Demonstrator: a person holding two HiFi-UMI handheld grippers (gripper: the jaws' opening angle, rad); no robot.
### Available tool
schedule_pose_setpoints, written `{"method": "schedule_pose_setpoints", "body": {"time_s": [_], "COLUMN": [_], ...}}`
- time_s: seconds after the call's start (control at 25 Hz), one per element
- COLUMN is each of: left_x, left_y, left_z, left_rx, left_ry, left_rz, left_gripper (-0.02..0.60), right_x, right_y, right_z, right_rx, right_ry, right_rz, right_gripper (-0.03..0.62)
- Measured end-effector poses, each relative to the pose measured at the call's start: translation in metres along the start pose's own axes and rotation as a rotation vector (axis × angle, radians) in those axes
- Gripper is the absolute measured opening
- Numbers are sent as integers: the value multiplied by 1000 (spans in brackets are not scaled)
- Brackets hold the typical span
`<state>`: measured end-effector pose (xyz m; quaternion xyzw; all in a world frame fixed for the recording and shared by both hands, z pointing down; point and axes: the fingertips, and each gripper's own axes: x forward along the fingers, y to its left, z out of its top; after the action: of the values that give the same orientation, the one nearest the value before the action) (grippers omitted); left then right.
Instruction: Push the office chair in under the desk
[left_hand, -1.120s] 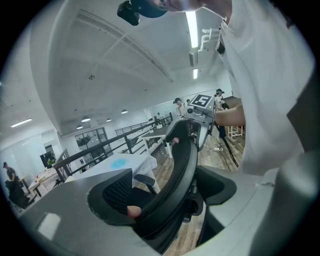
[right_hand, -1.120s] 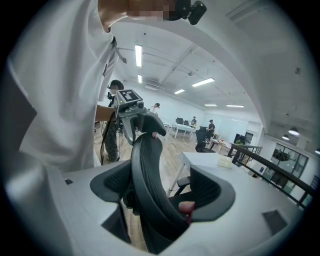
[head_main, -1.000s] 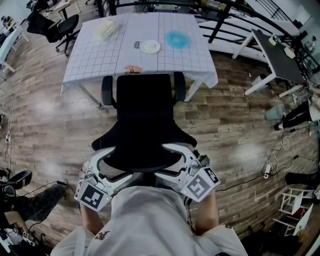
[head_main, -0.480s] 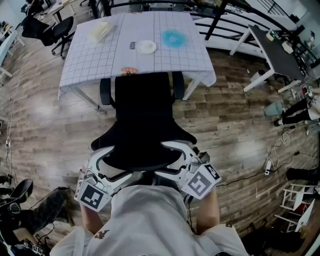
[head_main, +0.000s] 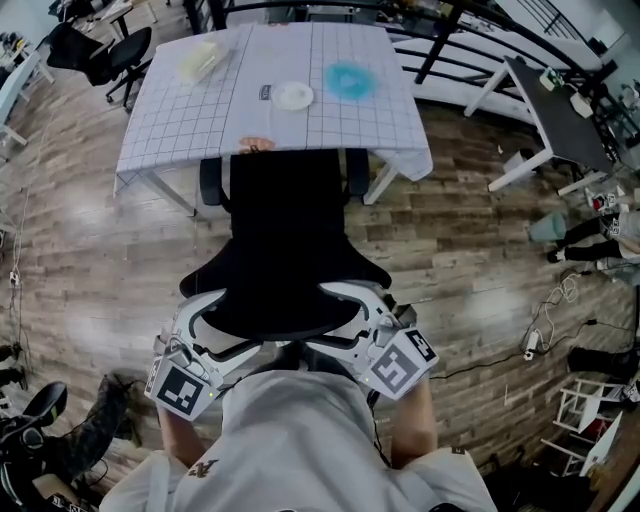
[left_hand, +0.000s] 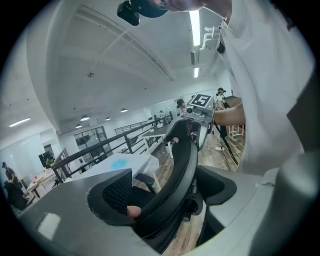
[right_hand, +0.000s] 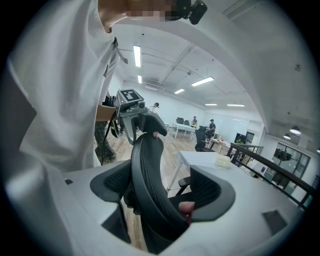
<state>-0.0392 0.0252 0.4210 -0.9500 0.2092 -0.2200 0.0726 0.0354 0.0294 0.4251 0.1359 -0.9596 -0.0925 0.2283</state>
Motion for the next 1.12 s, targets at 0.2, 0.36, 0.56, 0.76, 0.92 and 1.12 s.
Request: {"method": "schedule_pose_setpoints", "body": {"time_s": [0.2, 0.36, 0.56, 0.76, 0.92, 1.12], "left_x": [13, 20, 26, 31, 34, 37], "left_y": [7, 14, 23, 28, 31, 39], "left_z": [3, 5, 9, 10, 9, 9], "left_rx": [-15, -16, -9, -8, -4, 1], "left_ry": [6, 35, 16, -2, -19, -25], "left_rz": [14, 33, 29, 15, 4, -2], "left_gripper": [407, 407, 407, 407, 407, 407], "right_x": [-4, -8, -9, -7, -6, -3], "right_y": [-13, -22, -33, -41, -45, -51], "right_z": [-6, -11, -11, -13, -14, -15], "right_rx": [-7, -13, -10, -1, 5, 7], "right_ry": [-10, -16, -18, -15, -12, -10], "right_rz": [11, 23, 27, 21, 13, 6], "right_gripper": [376, 376, 376, 377, 379, 379]}}
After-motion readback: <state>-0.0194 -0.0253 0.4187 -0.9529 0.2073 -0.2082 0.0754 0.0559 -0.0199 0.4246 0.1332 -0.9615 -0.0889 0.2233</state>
